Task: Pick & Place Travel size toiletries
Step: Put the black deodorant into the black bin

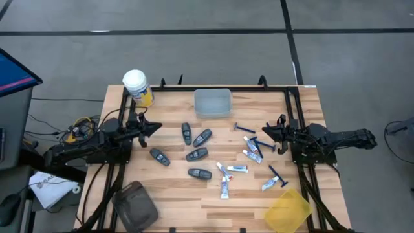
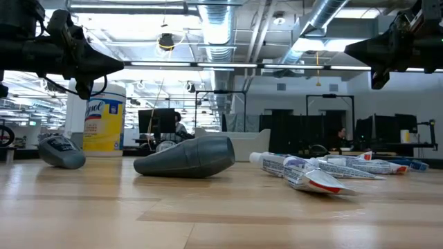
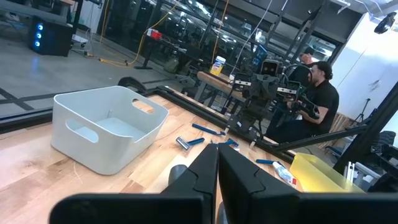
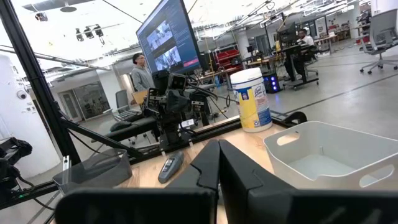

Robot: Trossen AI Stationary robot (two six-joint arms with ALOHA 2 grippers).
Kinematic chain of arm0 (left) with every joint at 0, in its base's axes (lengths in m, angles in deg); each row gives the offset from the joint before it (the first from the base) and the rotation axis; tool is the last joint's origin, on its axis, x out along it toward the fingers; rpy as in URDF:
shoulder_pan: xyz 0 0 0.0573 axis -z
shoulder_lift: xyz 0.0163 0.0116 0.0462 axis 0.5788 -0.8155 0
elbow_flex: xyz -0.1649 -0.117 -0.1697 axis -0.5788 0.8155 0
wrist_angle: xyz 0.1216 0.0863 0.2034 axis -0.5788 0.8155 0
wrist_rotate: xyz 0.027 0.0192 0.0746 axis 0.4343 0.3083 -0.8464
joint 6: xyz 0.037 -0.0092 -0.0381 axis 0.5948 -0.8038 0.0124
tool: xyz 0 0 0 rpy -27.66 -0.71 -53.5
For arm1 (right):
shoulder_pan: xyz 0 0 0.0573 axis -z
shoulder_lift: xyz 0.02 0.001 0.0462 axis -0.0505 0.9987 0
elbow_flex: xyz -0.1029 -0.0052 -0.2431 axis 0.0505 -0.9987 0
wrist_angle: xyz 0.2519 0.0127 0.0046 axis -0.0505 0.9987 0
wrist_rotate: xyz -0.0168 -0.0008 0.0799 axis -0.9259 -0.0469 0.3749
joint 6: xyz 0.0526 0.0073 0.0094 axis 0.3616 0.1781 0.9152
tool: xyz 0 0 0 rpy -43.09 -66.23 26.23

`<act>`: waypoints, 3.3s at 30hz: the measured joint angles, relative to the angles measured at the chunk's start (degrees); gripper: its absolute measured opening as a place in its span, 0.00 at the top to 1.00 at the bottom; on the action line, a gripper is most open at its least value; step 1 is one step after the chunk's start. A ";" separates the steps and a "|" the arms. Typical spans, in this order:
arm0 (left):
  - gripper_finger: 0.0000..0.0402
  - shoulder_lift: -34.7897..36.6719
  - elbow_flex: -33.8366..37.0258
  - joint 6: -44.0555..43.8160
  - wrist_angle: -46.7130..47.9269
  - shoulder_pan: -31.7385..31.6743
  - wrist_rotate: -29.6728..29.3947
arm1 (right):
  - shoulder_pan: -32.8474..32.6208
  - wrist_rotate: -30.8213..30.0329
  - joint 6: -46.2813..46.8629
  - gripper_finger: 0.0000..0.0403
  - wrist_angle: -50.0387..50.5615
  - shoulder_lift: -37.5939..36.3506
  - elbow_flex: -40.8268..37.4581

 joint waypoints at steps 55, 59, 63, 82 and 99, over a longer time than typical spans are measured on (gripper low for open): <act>1.00 -31.22 -37.96 -20.53 -11.45 0.00 17.54 | 0.92 -0.19 -3.93 1.00 -0.35 0.02 -0.01; 1.00 -43.78 -52.97 -12.13 23.73 1.31 24.39 | 0.92 -0.20 -3.93 1.00 -0.07 0.00 0.00; 1.00 -55.10 -62.85 1.77 48.14 3.23 25.44 | 0.92 -0.20 -3.93 1.00 0.30 0.00 0.01; 0.39 -72.82 -64.50 38.91 63.18 12.29 22.41 | 0.85 -0.19 -3.91 1.00 1.36 0.02 0.00; 0.26 -67.33 -44.56 38.88 54.91 16.83 11.39 | 0.85 -0.20 -3.88 1.00 3.83 0.02 0.00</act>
